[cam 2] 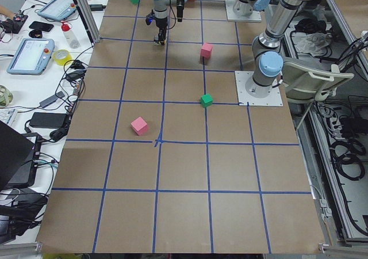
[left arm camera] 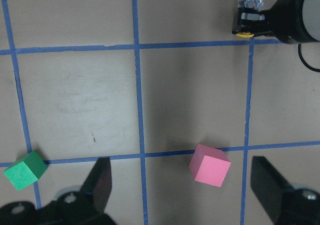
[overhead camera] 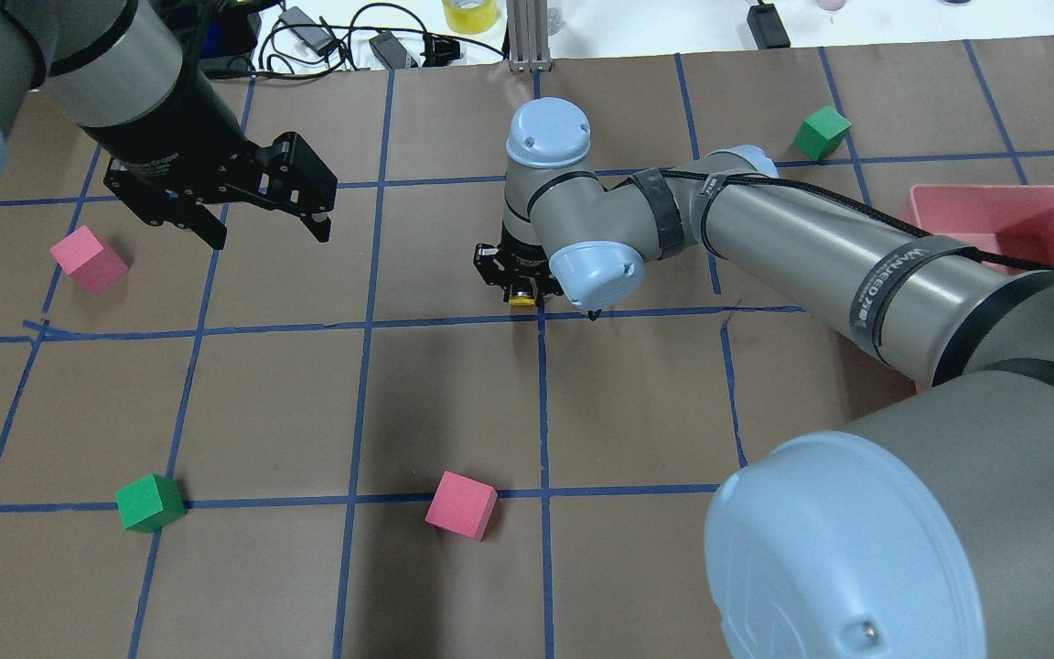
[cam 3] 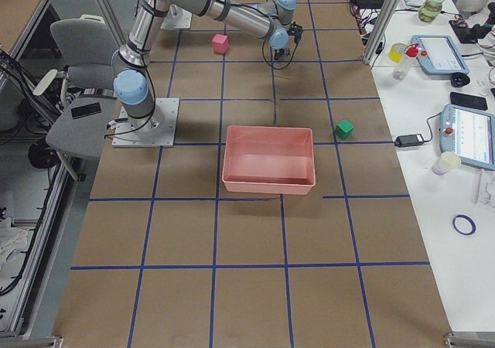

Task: Align button upright
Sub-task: 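Carry the button to the table center and lower it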

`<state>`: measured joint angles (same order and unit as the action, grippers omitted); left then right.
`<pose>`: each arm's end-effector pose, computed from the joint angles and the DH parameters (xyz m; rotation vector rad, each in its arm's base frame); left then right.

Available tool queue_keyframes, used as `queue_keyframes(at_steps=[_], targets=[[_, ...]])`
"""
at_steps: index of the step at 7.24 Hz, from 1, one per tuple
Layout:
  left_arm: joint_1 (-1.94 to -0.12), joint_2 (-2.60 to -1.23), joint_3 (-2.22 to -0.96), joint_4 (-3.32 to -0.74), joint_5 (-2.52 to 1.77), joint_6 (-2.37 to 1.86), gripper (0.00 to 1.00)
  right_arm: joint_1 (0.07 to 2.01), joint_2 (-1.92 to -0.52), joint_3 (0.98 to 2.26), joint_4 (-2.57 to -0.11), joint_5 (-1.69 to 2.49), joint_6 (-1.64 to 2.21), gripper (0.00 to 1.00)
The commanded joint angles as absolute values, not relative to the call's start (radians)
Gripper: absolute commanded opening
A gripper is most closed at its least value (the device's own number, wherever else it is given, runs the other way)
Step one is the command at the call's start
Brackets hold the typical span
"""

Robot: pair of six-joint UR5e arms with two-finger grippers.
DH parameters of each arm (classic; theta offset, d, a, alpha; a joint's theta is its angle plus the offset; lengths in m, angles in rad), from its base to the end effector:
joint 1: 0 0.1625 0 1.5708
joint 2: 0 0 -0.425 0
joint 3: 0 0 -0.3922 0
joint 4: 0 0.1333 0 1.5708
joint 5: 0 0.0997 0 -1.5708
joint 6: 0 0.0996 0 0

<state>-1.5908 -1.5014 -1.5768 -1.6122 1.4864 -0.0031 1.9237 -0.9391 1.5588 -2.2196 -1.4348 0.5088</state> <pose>-0.1509 -0.4609 0.5143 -0.0272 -3.0567 0.0321 0.3703 -0.5806 0.1820 0.2311 2.9967 0.0457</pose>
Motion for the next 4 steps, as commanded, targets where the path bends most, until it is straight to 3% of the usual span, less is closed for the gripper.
queue_keyframes(at_steps=[1, 3, 4], targets=[[-1.591, -1.5, -1.578, -1.614, 1.486, -0.002, 1.0, 1.924, -0.939, 1.56, -2.22, -1.434, 0.511, 0.52], [-1.591, -1.499, -1.578, -1.614, 1.486, -0.002, 1.0, 1.924, -0.945, 1.559, -2.218, -1.434, 0.512, 1.0], [-1.591, -1.497, -1.578, -1.615, 1.486, -0.002, 1.0, 1.924, -0.951, 1.554, -2.215, -1.434, 0.515, 1.0]])
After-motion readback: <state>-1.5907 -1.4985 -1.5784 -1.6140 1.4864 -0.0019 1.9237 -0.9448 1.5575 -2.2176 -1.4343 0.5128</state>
